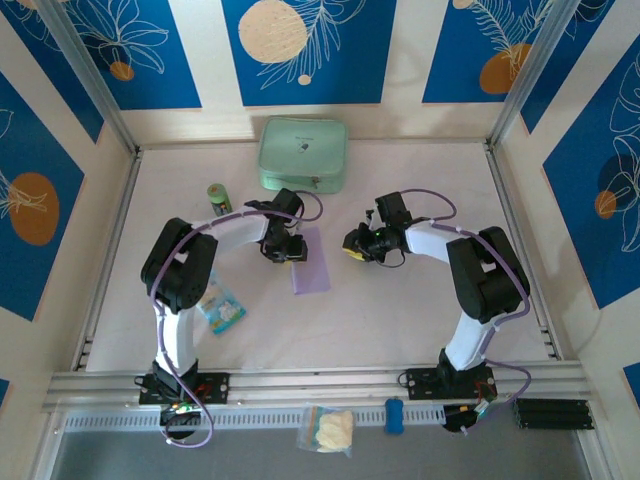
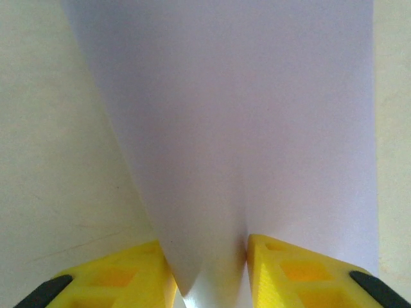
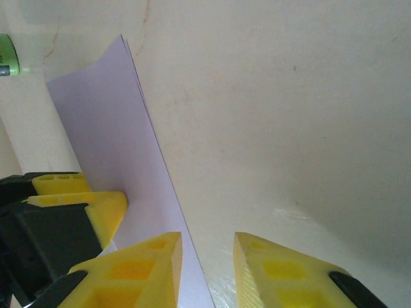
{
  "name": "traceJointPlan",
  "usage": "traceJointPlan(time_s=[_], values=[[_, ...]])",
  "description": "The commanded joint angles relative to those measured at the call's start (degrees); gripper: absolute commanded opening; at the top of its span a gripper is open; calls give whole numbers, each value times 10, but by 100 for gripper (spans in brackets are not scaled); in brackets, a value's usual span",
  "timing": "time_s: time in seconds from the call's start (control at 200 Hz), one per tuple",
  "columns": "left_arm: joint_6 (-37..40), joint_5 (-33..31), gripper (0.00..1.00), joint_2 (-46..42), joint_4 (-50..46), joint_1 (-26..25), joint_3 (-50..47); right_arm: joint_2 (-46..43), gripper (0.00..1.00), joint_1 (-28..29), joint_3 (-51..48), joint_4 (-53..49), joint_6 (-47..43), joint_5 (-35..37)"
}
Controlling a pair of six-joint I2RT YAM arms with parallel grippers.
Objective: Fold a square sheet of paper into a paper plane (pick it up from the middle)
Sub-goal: First fold in half a square sheet of paper at the center of the table.
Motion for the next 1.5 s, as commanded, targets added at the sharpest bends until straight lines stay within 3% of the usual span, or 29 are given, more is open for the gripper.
traceJointPlan(time_s=[0.0,0.44,0.875,1.191,1.491], values=[[42,11,35,39,-18,-3,-13,-7,27,-4,-3,-17,-33,-7],[116,43,33,34,1,-2,-42,36,27,11,19,-22,-50,-63],[153,60,33,28,21,-2,-52,46,26,31,39,-25,-50,-71],[140,68,30,22,34,-2,-53,86,17,52,90,-53,-50,-68],[129,70,30,21,40,-3,-53,143,16,81,149,-87,-50,-55]])
